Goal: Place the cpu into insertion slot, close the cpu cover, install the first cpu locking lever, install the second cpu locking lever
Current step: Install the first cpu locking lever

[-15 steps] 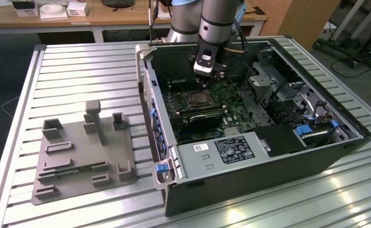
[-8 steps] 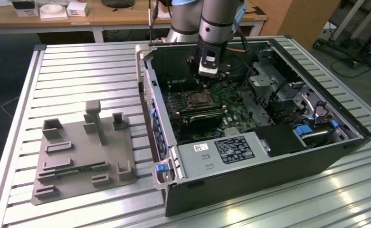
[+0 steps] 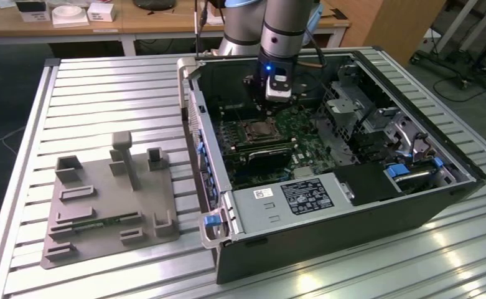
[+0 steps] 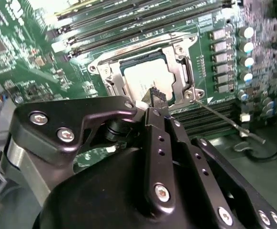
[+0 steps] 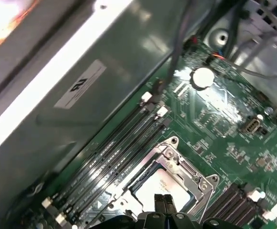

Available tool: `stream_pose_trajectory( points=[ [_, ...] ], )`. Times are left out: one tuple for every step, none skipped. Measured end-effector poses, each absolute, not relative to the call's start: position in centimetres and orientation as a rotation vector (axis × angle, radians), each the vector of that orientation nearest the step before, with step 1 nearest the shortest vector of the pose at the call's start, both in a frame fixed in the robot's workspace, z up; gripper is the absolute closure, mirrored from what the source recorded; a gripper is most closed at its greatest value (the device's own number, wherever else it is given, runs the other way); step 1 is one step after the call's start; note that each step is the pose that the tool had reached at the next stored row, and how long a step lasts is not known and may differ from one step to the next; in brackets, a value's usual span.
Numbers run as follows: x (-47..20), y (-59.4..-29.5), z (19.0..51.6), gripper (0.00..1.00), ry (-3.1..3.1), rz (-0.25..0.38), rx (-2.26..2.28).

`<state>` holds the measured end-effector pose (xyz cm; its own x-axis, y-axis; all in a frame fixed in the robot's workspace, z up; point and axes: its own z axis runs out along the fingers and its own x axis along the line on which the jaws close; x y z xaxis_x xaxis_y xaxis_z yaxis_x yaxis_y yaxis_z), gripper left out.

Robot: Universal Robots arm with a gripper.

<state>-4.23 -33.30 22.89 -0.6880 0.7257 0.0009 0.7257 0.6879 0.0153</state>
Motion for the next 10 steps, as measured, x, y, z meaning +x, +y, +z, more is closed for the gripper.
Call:
stream_pose_trajectory(
  points=[
    [-4.23, -33.3, 22.88, 0.9, 2.892, 0.023, 1.213],
    [-4.23, -33.3, 22.87, 0.9, 2.903, 0.023, 1.187],
    [-4.23, -33.3, 22.86, 0.9, 2.914, 0.023, 1.161],
    [-4.23, -33.3, 22.85, 0.9, 2.924, 0.023, 1.135],
    [-4.23, -33.31, 22.84, 0.9, 2.935, 0.023, 1.107],
    [-4.23, -33.3, 22.83, 0.9, 2.945, 0.023, 1.081],
    [-4.23, -33.3, 22.81, 0.9, 2.955, 0.023, 1.053],
    [-4.23, -33.3, 22.8, 0.9, 2.965, 0.023, 1.026],
    [-4.23, -33.3, 22.79, 0.9, 2.974, 0.023, 1.001],
    [-4.23, -33.3, 22.77, 0.9, 2.983, 0.023, 0.972]
  ],
)
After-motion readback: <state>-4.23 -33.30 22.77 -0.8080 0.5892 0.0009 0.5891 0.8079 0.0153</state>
